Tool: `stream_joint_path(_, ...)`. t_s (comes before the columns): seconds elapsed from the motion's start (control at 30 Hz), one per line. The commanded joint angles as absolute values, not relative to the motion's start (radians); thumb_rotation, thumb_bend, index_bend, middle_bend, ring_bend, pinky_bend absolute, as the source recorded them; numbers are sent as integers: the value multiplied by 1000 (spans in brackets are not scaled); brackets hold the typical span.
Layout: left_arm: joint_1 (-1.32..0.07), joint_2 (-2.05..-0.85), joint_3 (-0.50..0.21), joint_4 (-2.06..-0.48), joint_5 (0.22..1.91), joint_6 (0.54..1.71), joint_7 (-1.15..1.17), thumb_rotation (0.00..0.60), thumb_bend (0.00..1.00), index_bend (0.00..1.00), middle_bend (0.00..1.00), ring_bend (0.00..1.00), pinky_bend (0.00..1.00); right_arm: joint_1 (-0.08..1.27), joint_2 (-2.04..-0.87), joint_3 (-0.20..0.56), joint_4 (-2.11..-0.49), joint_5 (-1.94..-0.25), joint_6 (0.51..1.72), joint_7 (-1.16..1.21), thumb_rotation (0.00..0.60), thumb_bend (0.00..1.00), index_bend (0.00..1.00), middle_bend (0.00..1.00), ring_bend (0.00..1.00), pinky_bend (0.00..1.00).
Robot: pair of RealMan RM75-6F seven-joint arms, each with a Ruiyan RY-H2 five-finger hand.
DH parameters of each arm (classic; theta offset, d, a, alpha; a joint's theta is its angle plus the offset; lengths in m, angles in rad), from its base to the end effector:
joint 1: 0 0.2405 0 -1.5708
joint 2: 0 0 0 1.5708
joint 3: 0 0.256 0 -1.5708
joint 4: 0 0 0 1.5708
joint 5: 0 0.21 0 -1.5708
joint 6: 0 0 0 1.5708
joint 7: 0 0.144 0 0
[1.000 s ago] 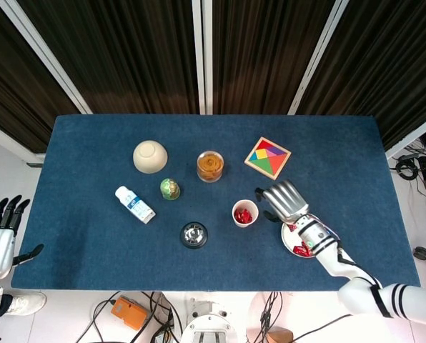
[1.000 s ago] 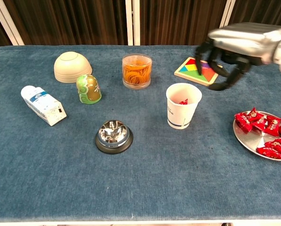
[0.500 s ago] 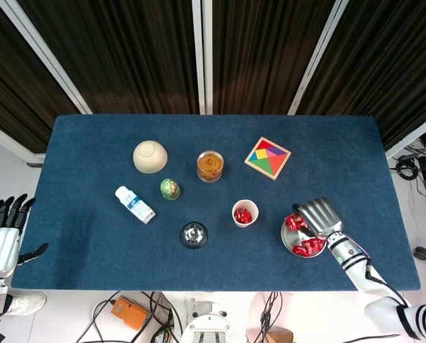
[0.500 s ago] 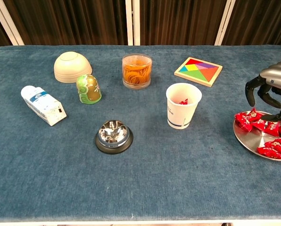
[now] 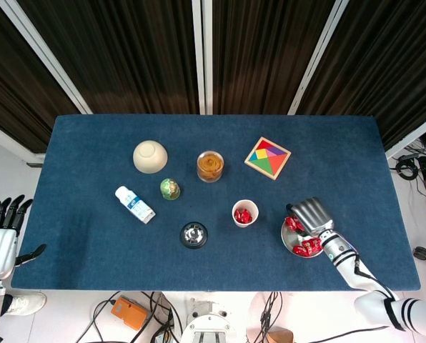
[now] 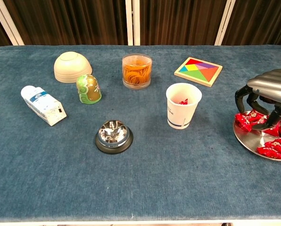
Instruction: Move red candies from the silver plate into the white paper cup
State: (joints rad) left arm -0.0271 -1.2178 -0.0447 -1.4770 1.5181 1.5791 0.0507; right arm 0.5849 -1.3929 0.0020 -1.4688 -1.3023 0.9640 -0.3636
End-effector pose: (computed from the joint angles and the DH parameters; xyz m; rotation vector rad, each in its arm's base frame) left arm -0.3307 0.1619 0.1502 -1.3397 -0.8001 -0.8579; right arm -0.2392 -0.2959 0.0139 1.9951 -0.7810 0.6313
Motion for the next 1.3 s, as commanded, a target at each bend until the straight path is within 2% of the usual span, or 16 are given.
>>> stream_joint_path(0.03,-27,-1218,-45,-1476,1517,1579,48,600,0,94,36,0,0,586,-1398,2,-1463,-1302,959,-366,600,340,547,818,979,1000)
stream_joint_path(0.53,-22,-1225,-43,-1458,1515,1581,34,600,0,95,34,0,0,589,-1420,8,-1441,-1296,939,-389,600,352,582,818,979,1000)
stream_joint_path(0.9,-19,-1230,-43,-1446,1516,1584,24,600,0,95,28,0,0,582,-1408,14,-1462,-1308,959,-390,600,500,648,818,979,1000)
stream_joint_path(1.13,-20,-1229,-43,-1447,1518,1585,24,600,0,95,28,0,0,587,-1301,77,-1639,-1386,1049,-307,600,499,650,818,980,1000)
stream_joint_path(1.3,-23,-1229,-44,-1454,1522,1585,31,600,0,94,27,0,0,653,-1294,144,-1713,-1370,1004,-306,600,499,644,818,980,1000)
